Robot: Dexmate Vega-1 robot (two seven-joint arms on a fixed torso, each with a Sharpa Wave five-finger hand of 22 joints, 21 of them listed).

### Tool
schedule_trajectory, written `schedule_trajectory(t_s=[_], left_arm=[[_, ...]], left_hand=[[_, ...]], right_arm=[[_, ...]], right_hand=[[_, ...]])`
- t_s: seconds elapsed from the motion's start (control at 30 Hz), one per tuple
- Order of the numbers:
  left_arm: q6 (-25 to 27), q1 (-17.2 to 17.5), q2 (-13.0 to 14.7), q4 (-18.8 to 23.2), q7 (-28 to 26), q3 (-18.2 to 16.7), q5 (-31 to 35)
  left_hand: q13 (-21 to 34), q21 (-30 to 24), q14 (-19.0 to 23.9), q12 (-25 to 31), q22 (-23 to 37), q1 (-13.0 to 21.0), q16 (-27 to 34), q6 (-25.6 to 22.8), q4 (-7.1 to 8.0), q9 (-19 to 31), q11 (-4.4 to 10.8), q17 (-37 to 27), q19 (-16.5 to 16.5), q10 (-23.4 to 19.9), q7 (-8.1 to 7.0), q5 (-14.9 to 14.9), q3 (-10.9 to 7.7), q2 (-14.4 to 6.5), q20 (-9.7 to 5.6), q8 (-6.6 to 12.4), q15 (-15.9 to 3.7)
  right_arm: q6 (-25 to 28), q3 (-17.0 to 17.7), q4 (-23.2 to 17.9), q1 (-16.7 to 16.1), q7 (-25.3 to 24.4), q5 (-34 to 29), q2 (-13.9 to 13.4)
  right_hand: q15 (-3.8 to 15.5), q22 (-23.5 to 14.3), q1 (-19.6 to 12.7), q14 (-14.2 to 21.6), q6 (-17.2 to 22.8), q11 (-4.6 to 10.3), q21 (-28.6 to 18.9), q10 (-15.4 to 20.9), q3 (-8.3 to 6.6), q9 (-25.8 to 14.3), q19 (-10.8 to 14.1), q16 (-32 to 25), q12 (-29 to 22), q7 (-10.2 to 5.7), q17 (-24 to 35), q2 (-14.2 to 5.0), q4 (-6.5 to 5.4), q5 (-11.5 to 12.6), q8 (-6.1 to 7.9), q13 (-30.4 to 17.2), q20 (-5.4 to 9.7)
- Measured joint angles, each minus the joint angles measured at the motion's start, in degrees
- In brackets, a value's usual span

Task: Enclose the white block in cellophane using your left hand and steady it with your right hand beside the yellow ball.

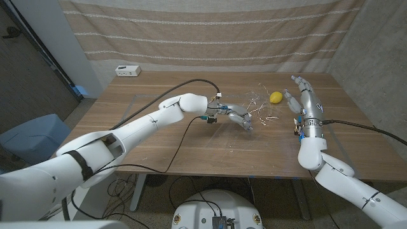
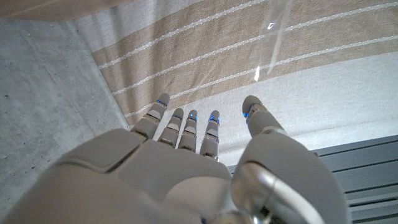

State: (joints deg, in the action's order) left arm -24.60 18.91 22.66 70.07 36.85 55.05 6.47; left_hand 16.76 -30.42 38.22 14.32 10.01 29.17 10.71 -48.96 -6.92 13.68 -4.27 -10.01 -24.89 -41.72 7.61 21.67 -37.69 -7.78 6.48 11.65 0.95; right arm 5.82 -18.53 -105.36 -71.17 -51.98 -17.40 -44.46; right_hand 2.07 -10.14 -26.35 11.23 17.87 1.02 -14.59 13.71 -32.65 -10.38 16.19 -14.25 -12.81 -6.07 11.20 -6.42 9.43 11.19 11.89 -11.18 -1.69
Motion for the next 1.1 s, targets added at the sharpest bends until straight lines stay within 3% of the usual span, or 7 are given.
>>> schedule_trajectory(t_s=[0.17, 0.37, 0.63, 0.83, 0.9, 1.1], left_arm=[[-0.5, -1.1, -1.5, -2.9, 1.7, 0.6, -1.6], [-1.0, -2.1, -2.7, -5.3, 3.4, 1.2, -3.0], [-1.5, -3.1, -4.0, -7.9, 5.2, 1.6, -4.7], [-1.8, -3.6, -4.5, -9.0, 6.1, 1.9, -5.5], [-1.8, -3.7, -4.5, -9.1, 6.3, 1.9, -5.6], [-1.9, -3.9, -4.7, -9.5, 6.7, 2.0, -6.0]], left_hand=[[0.1, 0.4, -0.1, -0.1, 0.0, -0.2, 0.0, 1.0, -0.12, -0.1, -0.09, 0.0, 0.0, 0.5, -0.2, 0.0, -0.12, -0.2, 0.0, -0.21, 0.07], [0.2, 0.5, -0.7, -0.4, 0.2, -0.5, 0.0, 1.6, -0.24, -0.1, -0.24, 0.0, 0.0, 0.9, -0.22, 0.0, -0.23, 0.1, -0.01, -0.43, 0.28], [0.1, 0.5, -0.7, -0.6, 0.3, -1.1, 0.0, 2.8, -0.23, -0.1, -0.21, 0.0, -0.2, 1.4, -0.42, 0.5, -0.23, 0.1, 0.18, -0.85, 0.28], [0.1, 0.5, -0.7, -0.6, 0.3, -1.2, 0.0, 3.1, -0.24, -0.1, -0.21, 0.0, -0.2, 1.4, -0.12, 0.5, -0.23, 0.1, 0.19, -0.84, 0.28], [0.1, 0.5, -0.7, -0.6, 0.3, -1.4, 0.0, 3.2, -0.24, -0.4, -0.21, 0.0, -0.2, 1.4, -0.15, 0.5, -0.23, 0.4, 0.19, -0.84, 0.28], [0.1, 0.5, -0.7, -0.6, 0.3, -1.4, 0.0, 3.5, -0.24, -0.4, -0.21, 0.0, -0.2, 1.4, -0.43, 0.5, -0.23, 0.4, 0.18, -0.84, 0.28]], right_arm=[[-3.3, 0.4, 0.1, -0.6, -1.0, -2.1, 0.1], [-6.0, 0.8, -1.3, -1.3, 1.0, -4.0, -1.0], [-5.9, 1.3, -5.2, -1.8, 9.8, -3.8, -3.8], [-3.9, 1.4, -8.1, -1.4, 17.6, -2.6, -5.8], [-3.1, 1.1, -8.9, -1.1, 19.6, -2.3, -6.3], [1.2, -0.4, -10.9, 0.8, 27.5, -1.6, -7.9]], right_hand=[[0.29, 0.0, 0.0, 8.7, 5.8, -0.83, -1.1, 6.8, -1.34, -0.2, 6.2, -2.1, -1.2, 0.78, 0.2, -0.79, -1.28, 0.0, 1.27, 0.0, 1.93], [0.5, 0.0, 0.9, 14.6, 17.4, -1.11, -1.1, 16.1, -3.96, 0.0, 8.9, -2.4, -2.7, 1.64, 0.0, -1.99, -1.35, 0.0, 3.38, 0.0, 0.33], [0.71, 0.0, 0.9, 17.9, 21.5, -1.32, -1.1, 21.6, -5.39, 0.0, 10.2, -2.4, -3.5, 2.51, 0.0, -2.51, -1.5, 0.0, 3.6, 0.2, -0.35], [0.69, 0.0, 0.9, 18.3, 24.3, -1.47, -1.1, 22.9, -6.33, 0.0, 10.9, -2.4, -3.5, 3.12, -0.2, -2.51, -1.52, 0.0, 3.81, 0.3, -0.36], [0.69, 0.0, 1.1, 18.3, 25.3, -1.51, -1.1, 23.6, -6.29, 0.2, 10.9, -2.4, -3.5, 3.18, 0.0, -2.77, -1.56, -0.3, 3.81, 0.3, -0.36], [0.58, 0.0, 4.2, 16.5, 26.7, -1.53, -0.2, 25.2, -4.44, 0.3, 10.3, -1.6, -3.3, 3.4, 0.9, -2.34, -3.82, -0.6, 3.55, 0.3, -0.89]])
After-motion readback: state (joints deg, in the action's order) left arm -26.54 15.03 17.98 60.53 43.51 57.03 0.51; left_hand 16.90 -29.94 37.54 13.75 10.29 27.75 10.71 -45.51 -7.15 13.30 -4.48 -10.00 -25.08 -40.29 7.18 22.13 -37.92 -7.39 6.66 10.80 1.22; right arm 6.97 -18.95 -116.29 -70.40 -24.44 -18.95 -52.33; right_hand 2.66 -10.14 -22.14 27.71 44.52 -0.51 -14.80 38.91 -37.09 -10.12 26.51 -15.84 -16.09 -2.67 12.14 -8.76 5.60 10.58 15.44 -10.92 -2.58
